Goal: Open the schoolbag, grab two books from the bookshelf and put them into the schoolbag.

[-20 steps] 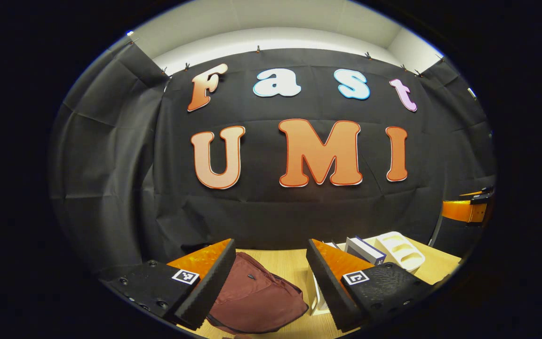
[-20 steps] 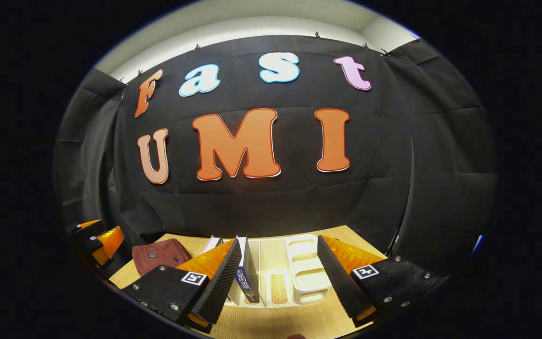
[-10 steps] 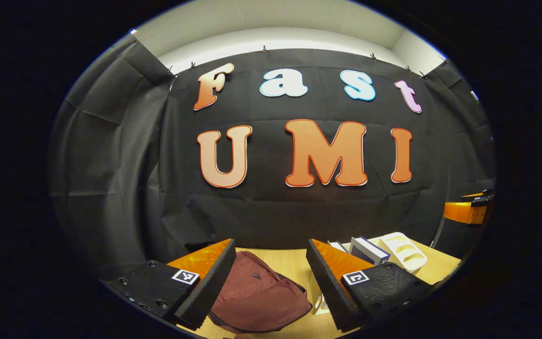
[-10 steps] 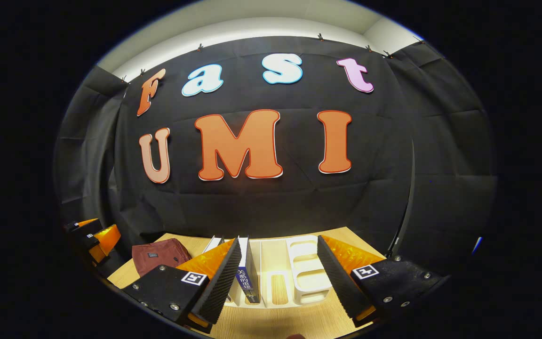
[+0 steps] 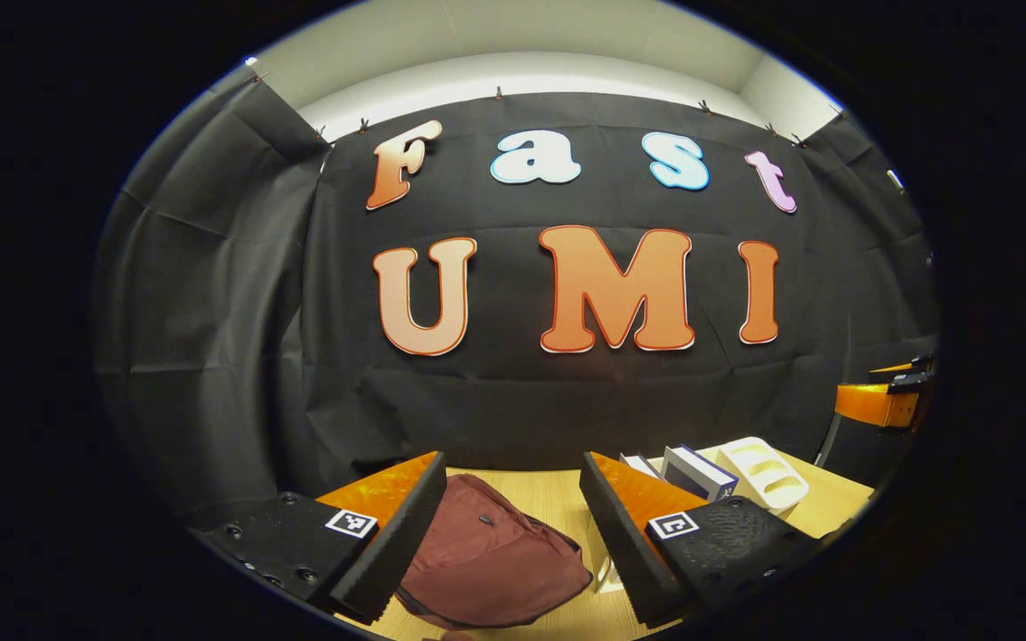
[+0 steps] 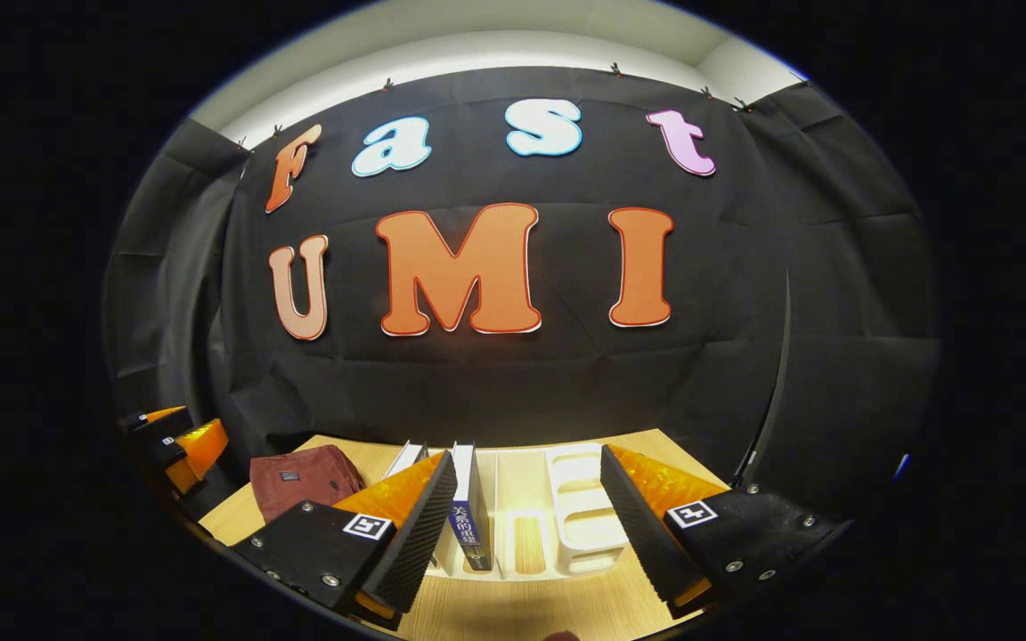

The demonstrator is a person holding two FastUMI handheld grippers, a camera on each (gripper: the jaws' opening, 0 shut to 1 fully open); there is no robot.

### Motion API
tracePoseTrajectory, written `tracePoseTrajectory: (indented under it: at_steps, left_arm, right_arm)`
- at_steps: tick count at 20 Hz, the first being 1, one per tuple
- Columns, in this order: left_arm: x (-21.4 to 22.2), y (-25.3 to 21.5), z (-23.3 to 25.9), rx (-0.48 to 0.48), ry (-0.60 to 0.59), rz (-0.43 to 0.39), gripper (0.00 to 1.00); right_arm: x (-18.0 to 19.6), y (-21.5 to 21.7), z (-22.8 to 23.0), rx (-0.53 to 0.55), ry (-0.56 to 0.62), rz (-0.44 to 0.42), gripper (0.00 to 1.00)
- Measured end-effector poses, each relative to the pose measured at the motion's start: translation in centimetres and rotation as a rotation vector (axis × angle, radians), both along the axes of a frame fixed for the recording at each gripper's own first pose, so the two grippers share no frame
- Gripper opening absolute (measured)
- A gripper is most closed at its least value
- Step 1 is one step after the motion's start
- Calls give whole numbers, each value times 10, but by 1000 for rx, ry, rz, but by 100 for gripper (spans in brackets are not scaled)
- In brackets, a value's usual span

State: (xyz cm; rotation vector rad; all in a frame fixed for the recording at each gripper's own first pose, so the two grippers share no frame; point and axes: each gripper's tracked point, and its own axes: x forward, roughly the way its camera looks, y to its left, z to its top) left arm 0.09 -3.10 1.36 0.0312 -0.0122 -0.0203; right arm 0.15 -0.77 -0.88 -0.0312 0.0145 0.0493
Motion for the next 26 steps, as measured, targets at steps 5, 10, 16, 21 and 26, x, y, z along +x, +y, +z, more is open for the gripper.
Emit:
tracePoseTrajectory:
  at_steps: [5, 10, 16, 21, 26]
  left_arm:
    - [1, -3, -8, 28, 24, -14, 94]
    - [0, -17, -59, 142, 123, -78, 94]
    - [-10, -32, -162, 387, 303, -150, 96]
    - [-4, -33, -260, 654, 493, -209, 96]
    - [16, -22, -314, 756, 627, -198, 98]
  right_arm:
    - [0, -6, -5, 0, 11, -10, 96]
    - [2, -17, -14, -4, 39, -30, 96]
    - [3, -40, -18, -16, 62, -71, 96]
    - [6, -71, -25, -15, 104, -127, 96]
    - [8, -92, -27, -48, 123, -161, 96]
